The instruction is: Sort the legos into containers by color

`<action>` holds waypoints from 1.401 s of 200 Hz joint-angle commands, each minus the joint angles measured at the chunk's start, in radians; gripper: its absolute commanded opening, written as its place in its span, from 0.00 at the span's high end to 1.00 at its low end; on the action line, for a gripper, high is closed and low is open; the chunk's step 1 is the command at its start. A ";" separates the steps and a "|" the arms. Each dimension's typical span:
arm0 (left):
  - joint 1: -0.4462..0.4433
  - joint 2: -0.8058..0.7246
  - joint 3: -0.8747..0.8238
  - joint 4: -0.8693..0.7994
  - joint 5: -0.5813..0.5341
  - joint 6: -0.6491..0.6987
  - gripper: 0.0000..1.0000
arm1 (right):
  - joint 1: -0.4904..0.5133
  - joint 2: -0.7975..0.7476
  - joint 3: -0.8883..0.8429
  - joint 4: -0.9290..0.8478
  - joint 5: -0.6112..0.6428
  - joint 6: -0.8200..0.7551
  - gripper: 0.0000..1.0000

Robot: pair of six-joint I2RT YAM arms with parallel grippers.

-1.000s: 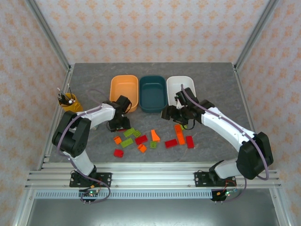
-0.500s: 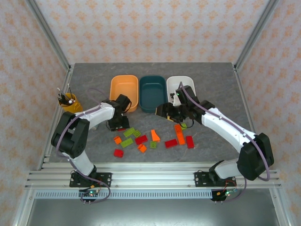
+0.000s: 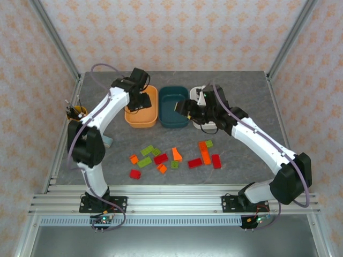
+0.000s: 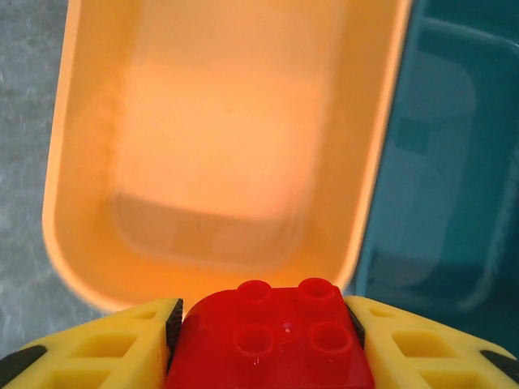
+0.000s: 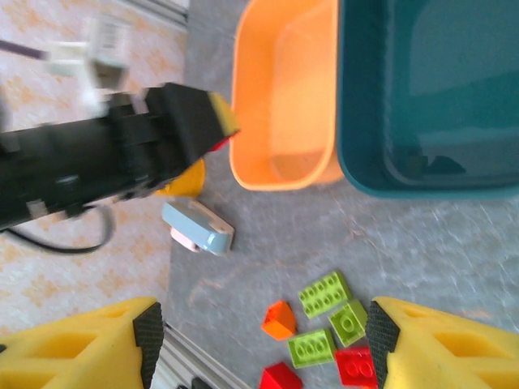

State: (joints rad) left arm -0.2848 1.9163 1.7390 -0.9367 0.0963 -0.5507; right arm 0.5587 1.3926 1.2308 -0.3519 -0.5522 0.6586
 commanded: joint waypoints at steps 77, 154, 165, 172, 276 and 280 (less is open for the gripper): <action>0.082 0.412 0.337 -0.102 0.008 -0.006 0.48 | 0.004 0.007 0.043 -0.093 0.073 0.015 0.31; 0.082 0.251 0.343 -0.125 0.022 -0.016 0.25 | -0.027 -0.076 0.064 -0.326 0.218 -0.110 0.31; 0.082 0.201 0.341 -0.122 0.031 -0.025 0.23 | -0.029 -0.081 0.074 -0.381 0.247 -0.145 0.31; 0.081 0.167 0.339 -0.122 0.036 -0.027 0.22 | -0.029 -0.085 0.077 -0.417 0.267 -0.166 0.31; -0.012 -0.573 -0.347 0.115 0.239 -0.121 0.15 | -0.029 -0.078 -0.141 -0.622 0.307 -0.267 0.32; -0.027 -0.600 -0.383 0.123 0.240 -0.129 0.14 | -0.029 -0.067 -0.152 -0.615 0.300 -0.269 0.32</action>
State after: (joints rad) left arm -0.2634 1.4269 1.5425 -0.8879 0.2665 -0.6224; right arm 0.5301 1.2987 1.1366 -0.9333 -0.2516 0.4263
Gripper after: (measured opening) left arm 0.846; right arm 0.680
